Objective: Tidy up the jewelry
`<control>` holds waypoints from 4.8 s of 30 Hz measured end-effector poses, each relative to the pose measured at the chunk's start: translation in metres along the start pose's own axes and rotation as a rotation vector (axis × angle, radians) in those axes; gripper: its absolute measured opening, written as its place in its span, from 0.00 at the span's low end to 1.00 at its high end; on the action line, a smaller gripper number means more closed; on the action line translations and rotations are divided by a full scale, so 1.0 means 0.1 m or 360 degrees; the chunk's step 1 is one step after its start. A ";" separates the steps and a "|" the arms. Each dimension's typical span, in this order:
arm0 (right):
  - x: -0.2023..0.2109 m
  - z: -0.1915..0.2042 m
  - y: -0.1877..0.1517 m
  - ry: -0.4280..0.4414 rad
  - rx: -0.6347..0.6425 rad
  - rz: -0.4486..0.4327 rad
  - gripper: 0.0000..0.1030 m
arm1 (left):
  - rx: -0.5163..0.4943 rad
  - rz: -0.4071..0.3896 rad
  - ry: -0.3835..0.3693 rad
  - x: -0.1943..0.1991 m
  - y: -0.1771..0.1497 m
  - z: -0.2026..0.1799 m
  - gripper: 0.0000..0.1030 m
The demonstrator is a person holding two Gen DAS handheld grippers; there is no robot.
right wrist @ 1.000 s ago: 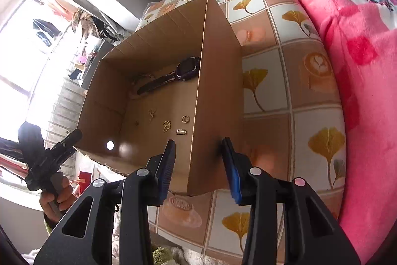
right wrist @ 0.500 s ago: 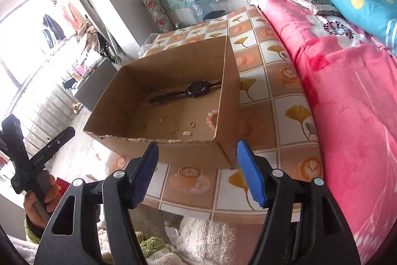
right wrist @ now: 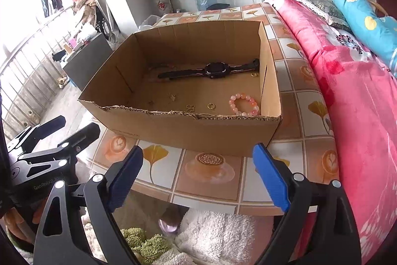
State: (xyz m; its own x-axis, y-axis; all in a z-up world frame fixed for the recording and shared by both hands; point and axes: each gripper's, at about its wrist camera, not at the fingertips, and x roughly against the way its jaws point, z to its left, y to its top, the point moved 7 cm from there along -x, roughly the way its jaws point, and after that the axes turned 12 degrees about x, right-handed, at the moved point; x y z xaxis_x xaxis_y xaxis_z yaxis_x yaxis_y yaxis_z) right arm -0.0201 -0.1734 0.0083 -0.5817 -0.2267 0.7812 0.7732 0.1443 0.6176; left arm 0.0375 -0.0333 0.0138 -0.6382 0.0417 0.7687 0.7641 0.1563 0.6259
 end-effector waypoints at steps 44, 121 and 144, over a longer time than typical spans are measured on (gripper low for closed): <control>-0.26 -0.10 0.00 -0.0157 -0.0069 0.0183 0.85 | 0.0009 0.0236 0.0110 -0.29 -0.06 0.00 0.90; -0.27 -0.16 -0.03 -0.0158 -0.0095 0.0197 0.85 | 0.0015 0.0240 0.0106 -0.29 -0.04 -0.02 0.90; -0.26 -0.15 -0.04 -0.0155 -0.0097 0.0195 0.85 | 0.0013 0.0244 0.0103 -0.30 -0.06 -0.03 0.90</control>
State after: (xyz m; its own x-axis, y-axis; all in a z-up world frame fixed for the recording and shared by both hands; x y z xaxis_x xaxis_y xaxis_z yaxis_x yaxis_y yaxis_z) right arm -0.0042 -0.1830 -0.0154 -0.5015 -0.1160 0.8573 0.8520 0.1058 0.5127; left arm 0.0527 -0.0388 -0.0123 -0.5067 0.0023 0.8621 0.8511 0.1610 0.4997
